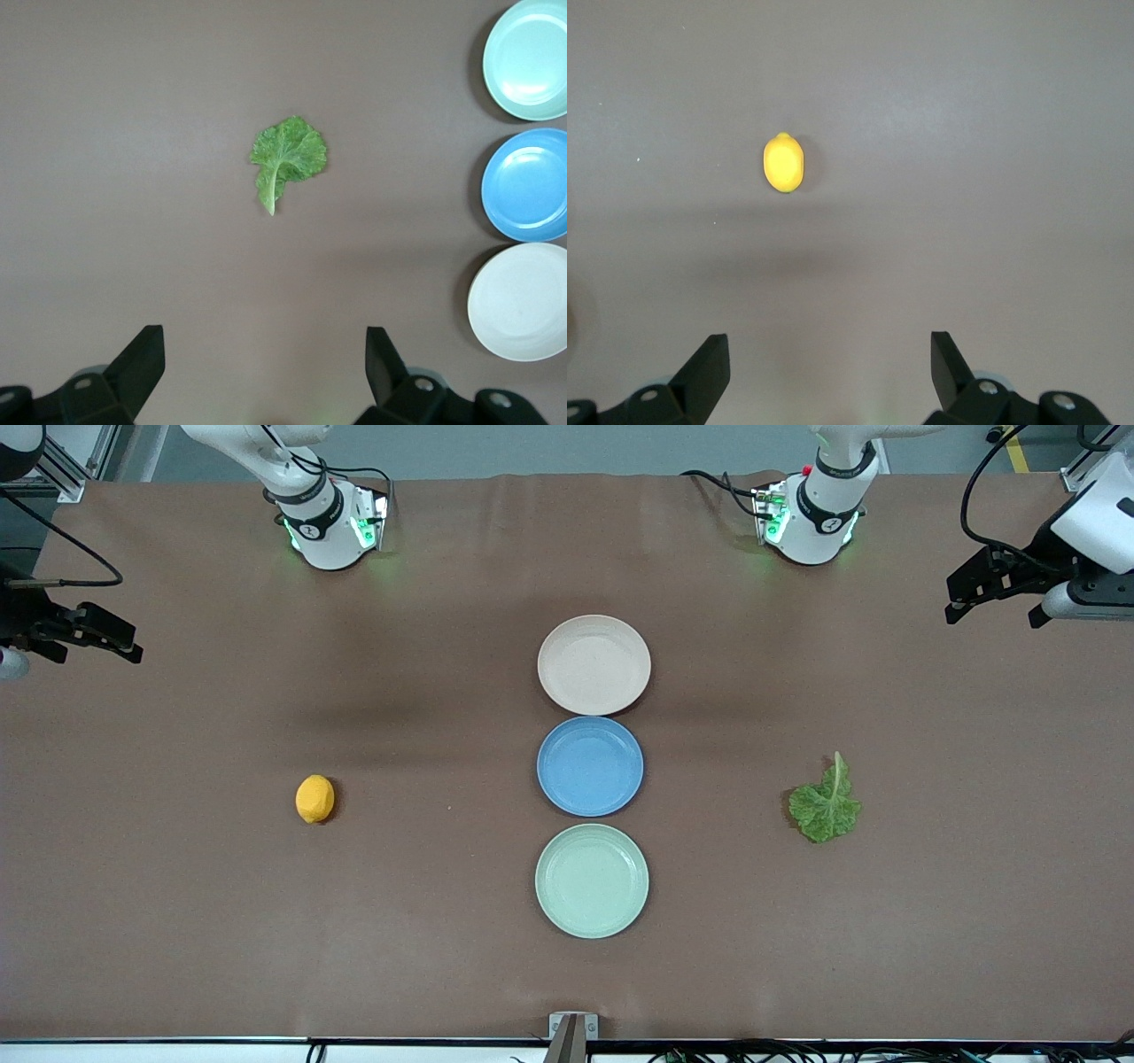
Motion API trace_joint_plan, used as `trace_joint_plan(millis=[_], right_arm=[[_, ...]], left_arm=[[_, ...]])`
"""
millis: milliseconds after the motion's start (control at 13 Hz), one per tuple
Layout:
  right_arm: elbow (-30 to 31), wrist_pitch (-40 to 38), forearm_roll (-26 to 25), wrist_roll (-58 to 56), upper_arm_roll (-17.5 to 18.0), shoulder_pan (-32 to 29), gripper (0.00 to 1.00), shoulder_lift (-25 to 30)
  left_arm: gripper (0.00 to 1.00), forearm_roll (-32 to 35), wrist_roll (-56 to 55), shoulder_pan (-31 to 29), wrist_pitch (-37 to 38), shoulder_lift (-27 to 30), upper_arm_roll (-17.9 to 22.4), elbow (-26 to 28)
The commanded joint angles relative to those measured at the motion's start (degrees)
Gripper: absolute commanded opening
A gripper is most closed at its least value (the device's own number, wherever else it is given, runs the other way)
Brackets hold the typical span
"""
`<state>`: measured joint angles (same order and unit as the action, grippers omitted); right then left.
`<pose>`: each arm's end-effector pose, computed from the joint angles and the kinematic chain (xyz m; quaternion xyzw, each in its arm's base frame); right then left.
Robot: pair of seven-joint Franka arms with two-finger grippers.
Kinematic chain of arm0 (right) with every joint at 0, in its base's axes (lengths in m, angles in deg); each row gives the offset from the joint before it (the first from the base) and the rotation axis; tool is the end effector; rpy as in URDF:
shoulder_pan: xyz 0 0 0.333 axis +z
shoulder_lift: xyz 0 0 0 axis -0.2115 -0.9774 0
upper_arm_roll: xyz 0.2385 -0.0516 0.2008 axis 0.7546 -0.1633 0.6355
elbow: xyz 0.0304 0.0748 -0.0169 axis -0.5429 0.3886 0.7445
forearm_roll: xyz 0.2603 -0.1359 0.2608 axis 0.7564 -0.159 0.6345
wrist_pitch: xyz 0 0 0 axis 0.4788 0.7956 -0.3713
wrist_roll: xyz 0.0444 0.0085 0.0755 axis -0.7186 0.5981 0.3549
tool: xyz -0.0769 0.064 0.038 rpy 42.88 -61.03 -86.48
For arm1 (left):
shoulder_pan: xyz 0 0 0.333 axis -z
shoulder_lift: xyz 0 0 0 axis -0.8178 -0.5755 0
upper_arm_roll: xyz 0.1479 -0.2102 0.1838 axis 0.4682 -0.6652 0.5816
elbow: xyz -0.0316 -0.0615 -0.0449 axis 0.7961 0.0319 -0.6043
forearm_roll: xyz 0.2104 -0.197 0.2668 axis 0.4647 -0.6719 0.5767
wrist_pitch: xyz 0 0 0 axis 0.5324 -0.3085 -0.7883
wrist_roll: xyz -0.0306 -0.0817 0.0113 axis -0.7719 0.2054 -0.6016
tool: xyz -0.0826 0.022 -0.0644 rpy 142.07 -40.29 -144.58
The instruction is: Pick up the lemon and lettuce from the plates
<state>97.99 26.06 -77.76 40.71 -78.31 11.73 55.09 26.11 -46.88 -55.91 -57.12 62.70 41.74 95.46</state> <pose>0.5283 -0.0412 0.6018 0.9998 -0.0067 -0.0185 0.0041 0.5056 -0.0522 0.6507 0.9995 -0.0267 0.0159 0.0017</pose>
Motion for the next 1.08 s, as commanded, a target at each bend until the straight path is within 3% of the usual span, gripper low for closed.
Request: trace_joint_plan(millis=[0, 1000], right_arm=[[1.84, 1.35, 1.06, -0.63, -0.19, -0.05, 1.0, 1.78], [1.58, 0.47, 2.47, -1.24, -0.1, 0.13, 1.0, 1.78]], left_arm=[[1.0, 1.33, -2.72, 0.16, -0.94, 1.49, -0.27, 1.15], [1.0, 1.42, -2.81, 0.51, 1.35, 0.53, -0.44, 0.1]])
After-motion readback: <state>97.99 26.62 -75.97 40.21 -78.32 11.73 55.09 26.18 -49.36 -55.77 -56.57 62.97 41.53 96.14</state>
